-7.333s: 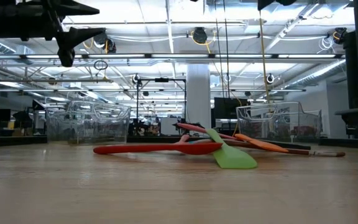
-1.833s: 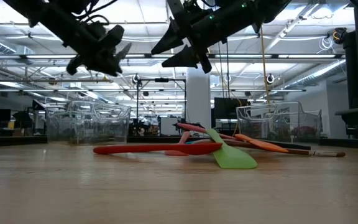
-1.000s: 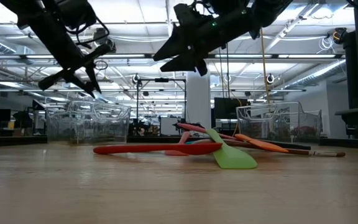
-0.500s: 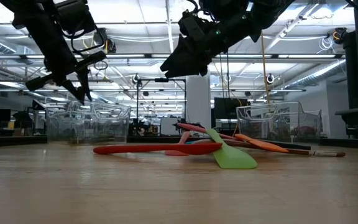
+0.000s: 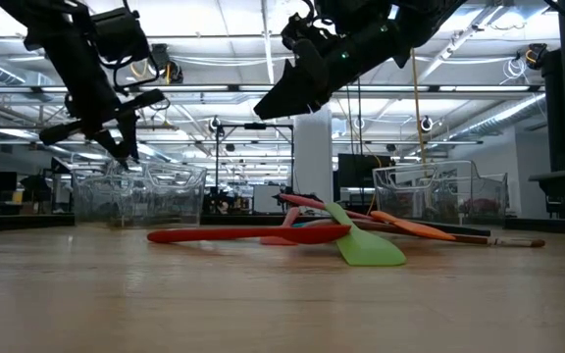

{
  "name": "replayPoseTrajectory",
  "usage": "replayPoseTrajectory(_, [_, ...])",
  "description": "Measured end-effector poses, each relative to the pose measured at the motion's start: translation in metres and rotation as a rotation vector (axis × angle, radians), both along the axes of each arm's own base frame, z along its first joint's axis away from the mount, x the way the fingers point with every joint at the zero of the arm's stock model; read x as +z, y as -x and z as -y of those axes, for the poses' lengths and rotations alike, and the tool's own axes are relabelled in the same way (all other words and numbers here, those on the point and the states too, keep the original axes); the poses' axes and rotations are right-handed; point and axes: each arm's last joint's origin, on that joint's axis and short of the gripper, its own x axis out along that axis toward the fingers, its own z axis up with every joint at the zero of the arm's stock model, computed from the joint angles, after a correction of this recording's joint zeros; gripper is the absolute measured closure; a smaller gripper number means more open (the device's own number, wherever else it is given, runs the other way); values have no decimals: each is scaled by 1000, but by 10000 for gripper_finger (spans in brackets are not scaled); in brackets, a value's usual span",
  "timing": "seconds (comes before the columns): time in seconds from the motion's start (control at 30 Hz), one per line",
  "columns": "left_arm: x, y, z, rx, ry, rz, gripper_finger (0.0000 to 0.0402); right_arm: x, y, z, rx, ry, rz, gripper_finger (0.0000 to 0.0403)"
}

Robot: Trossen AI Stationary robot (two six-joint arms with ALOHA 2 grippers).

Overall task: Pick & Place Kitchen Items
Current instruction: Put the black kitchen knife into the top left transparent bin

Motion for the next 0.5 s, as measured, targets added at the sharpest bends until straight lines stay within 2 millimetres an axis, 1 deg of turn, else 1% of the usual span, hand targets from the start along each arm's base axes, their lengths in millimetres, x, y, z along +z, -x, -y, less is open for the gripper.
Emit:
replayPoseTrajectory(0.17, [-5, -9, -8, -22, -9, 13, 356, 1, 0, 0, 0, 1, 6, 209])
replayPoseTrajectory(0.27, [-14, -16, -16, -49, 11, -8, 356, 1, 0, 0, 0, 0, 11, 209])
replayPoseTrajectory(0.37, [-21, -16, -23, -51, 31, -40, 356, 1, 0, 0, -1, -2, 8, 209])
replayPoseTrajectory(0.5, [-21, -13, -28, -53, 41, -38, 356, 0, 0, 0, -10, -25, 4, 211])
